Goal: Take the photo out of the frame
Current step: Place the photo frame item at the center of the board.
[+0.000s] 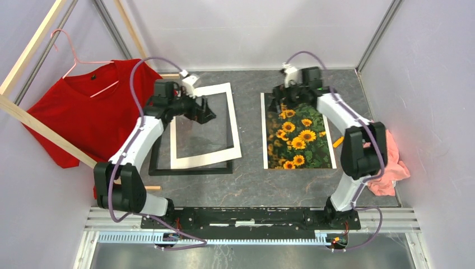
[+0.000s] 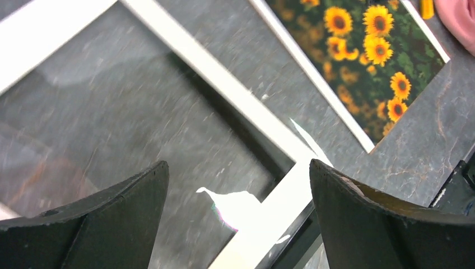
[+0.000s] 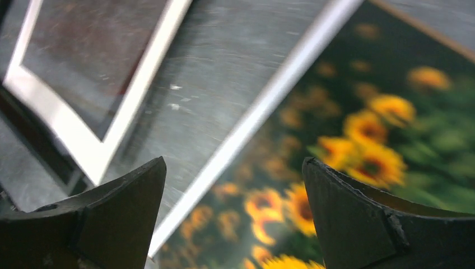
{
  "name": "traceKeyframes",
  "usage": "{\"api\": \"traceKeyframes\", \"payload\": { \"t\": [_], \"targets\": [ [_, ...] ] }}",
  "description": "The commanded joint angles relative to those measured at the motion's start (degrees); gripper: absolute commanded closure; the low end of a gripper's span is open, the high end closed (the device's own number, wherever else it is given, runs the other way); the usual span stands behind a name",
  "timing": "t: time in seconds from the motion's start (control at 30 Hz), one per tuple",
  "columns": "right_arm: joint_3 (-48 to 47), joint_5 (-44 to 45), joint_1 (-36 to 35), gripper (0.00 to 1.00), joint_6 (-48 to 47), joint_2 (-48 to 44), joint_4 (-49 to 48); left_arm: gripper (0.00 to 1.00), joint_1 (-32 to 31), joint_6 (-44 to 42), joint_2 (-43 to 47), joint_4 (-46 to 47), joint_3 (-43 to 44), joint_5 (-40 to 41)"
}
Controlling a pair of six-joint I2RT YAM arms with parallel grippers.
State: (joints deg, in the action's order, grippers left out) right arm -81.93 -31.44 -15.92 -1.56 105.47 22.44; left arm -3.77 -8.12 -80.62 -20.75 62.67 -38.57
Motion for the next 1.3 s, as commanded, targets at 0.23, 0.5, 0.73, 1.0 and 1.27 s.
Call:
{"api": "traceKeyframes", "payload": {
  "t": [0.23,0.5,0.73,1.0,1.27],
  "targets": [
    [8.9,5.1,26.6,0.03,-4.7,-7.9,0.3,0.0,-22.7,6.3,-18.1,3.6,21.3,12.7],
    [7.9,1.4,32.1,0.02,-4.5,-2.8,-3.5,0.0,-29.4,14.2,-33.8,1.5,35.6,21.8],
    [-2.7,1.1,32.2,0.04,1.4,8.3,-9.9,0.0,-30.3,19.5,-43.1,1.1,42.5,21.8],
    [-14.9,-0.6,32.2,0.1,9.7,20.3,-15.4,0.0,-31.3,23.3,-47.9,1.1,42.7,21.5],
    [-17.5,0.0,31.7,0.15,13.9,25.9,-19.0,0.0,-33.2,25.0,-51.6,0.4,43.5,21.3]
  ]
}}
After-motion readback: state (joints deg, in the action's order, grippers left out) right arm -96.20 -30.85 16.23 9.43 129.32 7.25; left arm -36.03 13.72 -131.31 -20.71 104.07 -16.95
